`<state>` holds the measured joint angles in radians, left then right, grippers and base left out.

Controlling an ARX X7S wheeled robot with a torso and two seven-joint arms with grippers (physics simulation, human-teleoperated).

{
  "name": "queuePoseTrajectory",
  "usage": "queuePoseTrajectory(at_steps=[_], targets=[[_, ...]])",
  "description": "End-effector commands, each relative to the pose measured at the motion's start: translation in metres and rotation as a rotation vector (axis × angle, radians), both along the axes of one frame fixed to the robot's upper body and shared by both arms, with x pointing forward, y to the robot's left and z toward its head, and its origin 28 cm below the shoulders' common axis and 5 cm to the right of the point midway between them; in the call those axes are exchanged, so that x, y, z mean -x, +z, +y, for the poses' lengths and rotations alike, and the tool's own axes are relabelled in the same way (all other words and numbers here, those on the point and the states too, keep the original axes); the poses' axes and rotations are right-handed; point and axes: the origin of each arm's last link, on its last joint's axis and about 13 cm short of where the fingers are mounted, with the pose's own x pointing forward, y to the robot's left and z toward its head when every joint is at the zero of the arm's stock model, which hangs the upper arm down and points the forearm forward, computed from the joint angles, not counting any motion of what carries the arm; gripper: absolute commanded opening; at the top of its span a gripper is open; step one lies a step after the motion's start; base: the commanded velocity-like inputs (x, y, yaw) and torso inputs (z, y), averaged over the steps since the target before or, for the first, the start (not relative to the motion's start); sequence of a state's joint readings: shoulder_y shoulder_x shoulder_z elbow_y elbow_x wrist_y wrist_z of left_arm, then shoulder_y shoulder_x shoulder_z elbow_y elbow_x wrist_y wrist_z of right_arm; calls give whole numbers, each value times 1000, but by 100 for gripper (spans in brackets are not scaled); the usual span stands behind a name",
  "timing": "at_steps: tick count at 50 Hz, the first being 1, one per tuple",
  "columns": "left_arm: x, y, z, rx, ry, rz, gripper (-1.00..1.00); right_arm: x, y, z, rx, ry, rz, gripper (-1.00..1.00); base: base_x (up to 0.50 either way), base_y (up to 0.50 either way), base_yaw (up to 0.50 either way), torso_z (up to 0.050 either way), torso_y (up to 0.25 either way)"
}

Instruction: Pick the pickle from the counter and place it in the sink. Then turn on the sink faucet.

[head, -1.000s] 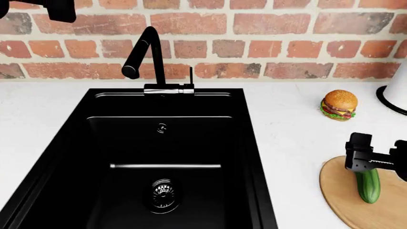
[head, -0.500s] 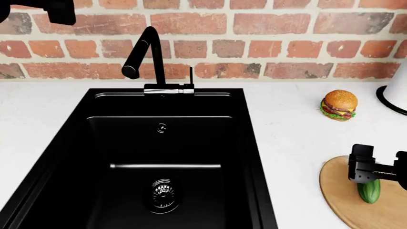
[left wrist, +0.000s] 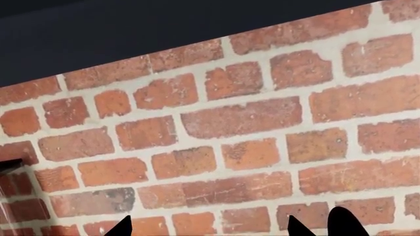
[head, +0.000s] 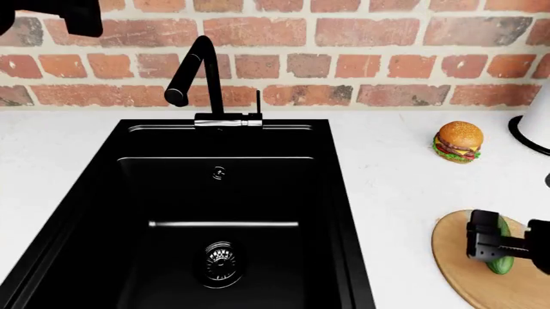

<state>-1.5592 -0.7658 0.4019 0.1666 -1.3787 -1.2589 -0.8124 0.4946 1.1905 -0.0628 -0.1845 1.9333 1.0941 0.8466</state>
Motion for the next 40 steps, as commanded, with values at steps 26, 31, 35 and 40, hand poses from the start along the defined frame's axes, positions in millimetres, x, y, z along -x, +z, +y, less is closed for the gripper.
queuePoseTrajectory(at_steps=[26,31,35,40], targets=[[-1,-3,1,0,5,5,100,-1,-20,1,-23,15,18,-100,0,0,0,0,0],[-1,-5,1,-1,5,7,100,-2,-18,1,-25,14,9,-100,0,0,0,0,0],[-1,-4,1,0,5,6,100,-3,-12,2,-7,20,-4,-100,0,0,0,0,0],[0,-4,1,2,5,5,100,-6,3,6,16,45,-40,-100,0,0,0,0,0]])
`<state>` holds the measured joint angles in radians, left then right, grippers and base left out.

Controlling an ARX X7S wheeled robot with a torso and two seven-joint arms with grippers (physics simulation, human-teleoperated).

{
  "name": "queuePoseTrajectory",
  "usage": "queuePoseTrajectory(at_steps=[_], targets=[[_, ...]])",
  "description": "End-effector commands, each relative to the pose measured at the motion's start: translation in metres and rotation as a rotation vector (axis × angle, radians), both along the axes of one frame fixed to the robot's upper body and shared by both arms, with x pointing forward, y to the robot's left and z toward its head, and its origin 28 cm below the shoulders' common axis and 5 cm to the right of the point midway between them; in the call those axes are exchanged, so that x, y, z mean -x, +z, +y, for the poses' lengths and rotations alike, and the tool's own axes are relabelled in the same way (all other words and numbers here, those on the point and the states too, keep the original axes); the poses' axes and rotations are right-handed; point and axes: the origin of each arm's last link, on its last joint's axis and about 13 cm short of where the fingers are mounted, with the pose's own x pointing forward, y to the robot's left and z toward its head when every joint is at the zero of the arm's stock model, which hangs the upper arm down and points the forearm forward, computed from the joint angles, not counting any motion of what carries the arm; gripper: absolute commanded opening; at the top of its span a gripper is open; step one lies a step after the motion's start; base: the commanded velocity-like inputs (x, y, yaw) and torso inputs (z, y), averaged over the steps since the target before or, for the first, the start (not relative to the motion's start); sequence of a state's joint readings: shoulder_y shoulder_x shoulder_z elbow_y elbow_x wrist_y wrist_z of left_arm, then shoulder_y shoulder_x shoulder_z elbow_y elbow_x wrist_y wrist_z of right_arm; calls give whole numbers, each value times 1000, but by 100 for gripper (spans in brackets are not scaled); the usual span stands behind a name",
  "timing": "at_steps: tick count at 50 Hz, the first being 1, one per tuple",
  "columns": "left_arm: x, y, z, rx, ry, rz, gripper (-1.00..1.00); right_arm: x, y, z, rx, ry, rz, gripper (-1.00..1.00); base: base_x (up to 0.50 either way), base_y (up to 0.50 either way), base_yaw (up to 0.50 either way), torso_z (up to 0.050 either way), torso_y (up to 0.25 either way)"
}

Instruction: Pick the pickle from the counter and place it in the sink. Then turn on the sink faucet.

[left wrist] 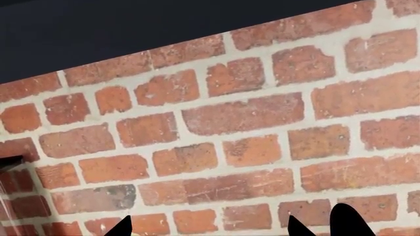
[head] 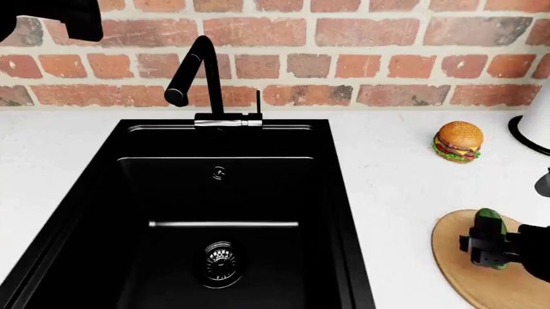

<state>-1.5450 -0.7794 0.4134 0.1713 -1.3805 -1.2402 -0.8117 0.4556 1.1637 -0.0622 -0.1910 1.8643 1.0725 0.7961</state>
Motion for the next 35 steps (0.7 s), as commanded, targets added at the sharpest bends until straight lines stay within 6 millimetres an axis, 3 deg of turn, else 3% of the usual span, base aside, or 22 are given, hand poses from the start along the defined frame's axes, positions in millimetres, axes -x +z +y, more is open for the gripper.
queuePoseTrajectory(at_steps=[1,8,14,28,35], targets=[[1,0,0,3,0,-1,100,-4,22,6,27,43,-60,-100,0,0,0,0,0],[0,1,0,6,-2,-2,100,-17,54,23,51,143,-146,-100,0,0,0,0,0],[-1,-2,1,10,-1,2,100,-36,71,51,45,284,-218,-100,0,0,0,0,0],[-4,-7,1,12,-3,11,100,-86,84,118,53,577,-216,-100,0,0,0,0,0],[-5,-8,1,10,-3,14,100,-101,74,141,39,662,-194,-100,0,0,0,0,0]])
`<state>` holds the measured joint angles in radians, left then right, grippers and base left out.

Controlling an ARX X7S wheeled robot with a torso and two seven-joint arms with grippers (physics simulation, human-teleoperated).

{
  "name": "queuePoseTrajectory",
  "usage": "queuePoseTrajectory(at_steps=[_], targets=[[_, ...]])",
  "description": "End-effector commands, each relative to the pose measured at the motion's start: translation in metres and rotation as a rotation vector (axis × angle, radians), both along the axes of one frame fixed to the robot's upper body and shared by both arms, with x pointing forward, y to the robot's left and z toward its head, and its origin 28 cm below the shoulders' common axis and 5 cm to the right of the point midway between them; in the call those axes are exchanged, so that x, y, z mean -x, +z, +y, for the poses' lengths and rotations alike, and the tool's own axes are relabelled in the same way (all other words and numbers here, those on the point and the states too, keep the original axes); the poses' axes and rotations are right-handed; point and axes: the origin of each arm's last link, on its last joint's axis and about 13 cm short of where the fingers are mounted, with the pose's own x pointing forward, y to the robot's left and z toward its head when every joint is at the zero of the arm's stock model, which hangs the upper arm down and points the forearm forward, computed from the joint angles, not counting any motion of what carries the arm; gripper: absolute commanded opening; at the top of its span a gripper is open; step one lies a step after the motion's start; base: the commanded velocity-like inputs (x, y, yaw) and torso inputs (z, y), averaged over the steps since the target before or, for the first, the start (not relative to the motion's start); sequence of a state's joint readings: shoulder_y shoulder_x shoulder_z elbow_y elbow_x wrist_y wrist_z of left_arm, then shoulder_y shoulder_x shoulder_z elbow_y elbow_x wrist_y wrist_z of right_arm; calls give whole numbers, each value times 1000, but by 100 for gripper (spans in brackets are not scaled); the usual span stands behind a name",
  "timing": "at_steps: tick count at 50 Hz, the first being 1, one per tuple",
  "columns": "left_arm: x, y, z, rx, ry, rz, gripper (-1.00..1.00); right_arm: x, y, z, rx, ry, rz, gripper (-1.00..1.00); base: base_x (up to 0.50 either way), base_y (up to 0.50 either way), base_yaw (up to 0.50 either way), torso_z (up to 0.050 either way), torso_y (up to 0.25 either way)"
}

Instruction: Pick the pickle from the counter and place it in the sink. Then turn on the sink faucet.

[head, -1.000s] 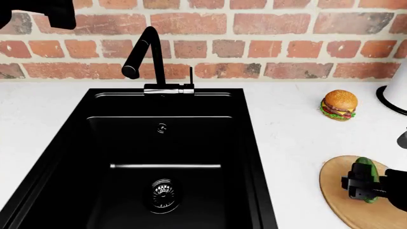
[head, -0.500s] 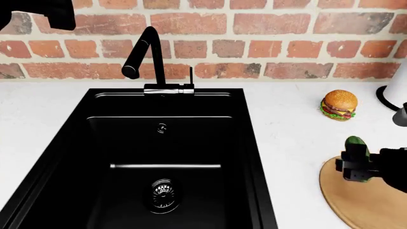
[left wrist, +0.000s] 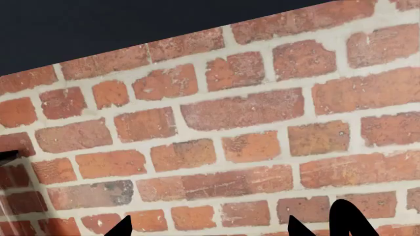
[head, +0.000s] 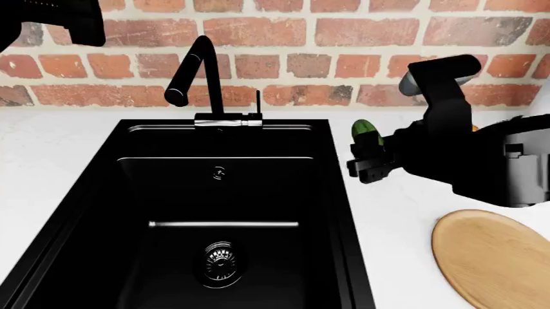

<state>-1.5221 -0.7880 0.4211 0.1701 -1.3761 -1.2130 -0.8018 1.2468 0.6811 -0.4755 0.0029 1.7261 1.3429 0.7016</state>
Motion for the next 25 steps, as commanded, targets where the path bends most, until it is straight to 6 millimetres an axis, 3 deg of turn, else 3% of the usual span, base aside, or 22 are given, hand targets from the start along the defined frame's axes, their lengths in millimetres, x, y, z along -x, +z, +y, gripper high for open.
queuePoseTrajectory(at_steps=[1,14,25], targets=[[-3,-5,0,1,0,10,100,-26,2,46,37,186,-3,-100,0,0,0,0,0],[-5,-8,-2,0,-5,14,100,-48,-33,82,16,314,49,-100,0,0,0,0,0],[-5,-8,-2,6,-6,14,100,-62,-92,108,-11,376,138,-100,0,0,0,0,0]])
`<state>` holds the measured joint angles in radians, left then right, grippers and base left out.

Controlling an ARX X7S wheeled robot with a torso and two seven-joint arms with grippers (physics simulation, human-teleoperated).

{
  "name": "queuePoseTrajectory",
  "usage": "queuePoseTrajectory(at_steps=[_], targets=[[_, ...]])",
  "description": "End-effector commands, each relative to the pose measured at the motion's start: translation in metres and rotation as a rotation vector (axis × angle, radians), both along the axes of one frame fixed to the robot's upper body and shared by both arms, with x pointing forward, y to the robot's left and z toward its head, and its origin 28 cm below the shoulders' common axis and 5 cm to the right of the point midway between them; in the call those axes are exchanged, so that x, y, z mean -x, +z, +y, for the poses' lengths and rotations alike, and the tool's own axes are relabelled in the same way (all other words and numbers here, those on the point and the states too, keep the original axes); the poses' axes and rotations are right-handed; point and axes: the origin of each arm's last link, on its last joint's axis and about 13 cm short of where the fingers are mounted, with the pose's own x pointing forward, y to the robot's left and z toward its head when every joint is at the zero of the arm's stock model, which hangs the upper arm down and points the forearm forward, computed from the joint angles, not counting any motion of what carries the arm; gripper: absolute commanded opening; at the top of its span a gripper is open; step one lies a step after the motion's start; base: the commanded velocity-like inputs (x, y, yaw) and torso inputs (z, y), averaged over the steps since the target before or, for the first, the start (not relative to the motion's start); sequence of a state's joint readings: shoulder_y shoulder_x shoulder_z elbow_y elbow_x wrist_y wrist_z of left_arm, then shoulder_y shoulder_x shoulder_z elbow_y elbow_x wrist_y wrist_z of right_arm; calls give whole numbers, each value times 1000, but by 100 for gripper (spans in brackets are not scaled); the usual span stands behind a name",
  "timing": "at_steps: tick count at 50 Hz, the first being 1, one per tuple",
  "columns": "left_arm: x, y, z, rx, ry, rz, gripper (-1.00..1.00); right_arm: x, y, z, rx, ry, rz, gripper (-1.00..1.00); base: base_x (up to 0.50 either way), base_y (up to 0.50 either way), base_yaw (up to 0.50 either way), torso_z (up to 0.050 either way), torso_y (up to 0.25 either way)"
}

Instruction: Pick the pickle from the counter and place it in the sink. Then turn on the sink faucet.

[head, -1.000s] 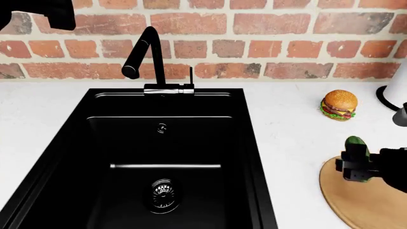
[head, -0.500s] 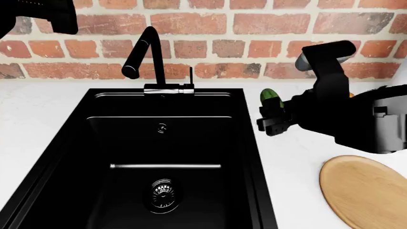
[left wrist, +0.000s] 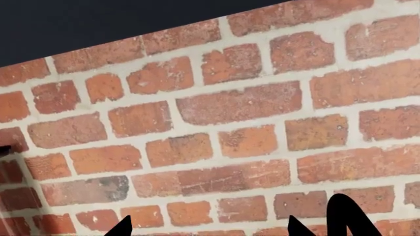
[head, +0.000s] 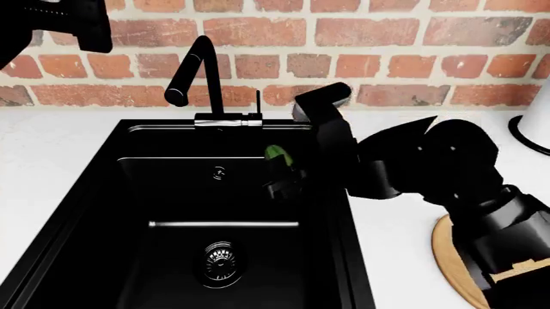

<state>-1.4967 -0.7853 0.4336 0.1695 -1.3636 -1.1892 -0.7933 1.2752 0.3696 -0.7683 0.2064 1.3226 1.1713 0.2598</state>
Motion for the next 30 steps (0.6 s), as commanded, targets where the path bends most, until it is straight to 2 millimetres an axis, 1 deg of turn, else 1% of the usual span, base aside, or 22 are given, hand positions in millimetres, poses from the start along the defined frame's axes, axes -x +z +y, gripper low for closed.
queuePoseTrajectory(at_steps=[1,4,6,10,17,20,21,23,30], targets=[[-1,-1,0,3,0,1,100,-12,-51,27,-6,88,67,-100,0,0,0,0,0],[-1,-1,0,5,-2,1,100,-13,-65,31,-6,93,92,-100,0,0,0,0,0],[-2,-3,0,4,-2,5,100,-13,-82,36,11,106,120,-100,0,0,0,0,0],[-3,-4,1,10,-3,6,100,-13,-99,41,37,125,152,-100,0,0,0,0,0],[-4,-5,2,15,-4,6,100,-13,-113,51,68,165,173,-100,0,0,0,0,0],[-5,-7,2,15,-3,11,100,-12,-117,58,83,194,180,-100,0,0,0,0,0],[-5,-8,2,17,-5,12,100,-13,-113,60,93,202,180,-100,0,0,0,0,0],[-6,-9,2,20,-4,13,100,-15,-116,63,97,207,185,-100,0,0,0,0,0],[-6,-13,3,17,-1,18,100,-16,-126,67,124,217,200,-100,0,0,0,0,0]])
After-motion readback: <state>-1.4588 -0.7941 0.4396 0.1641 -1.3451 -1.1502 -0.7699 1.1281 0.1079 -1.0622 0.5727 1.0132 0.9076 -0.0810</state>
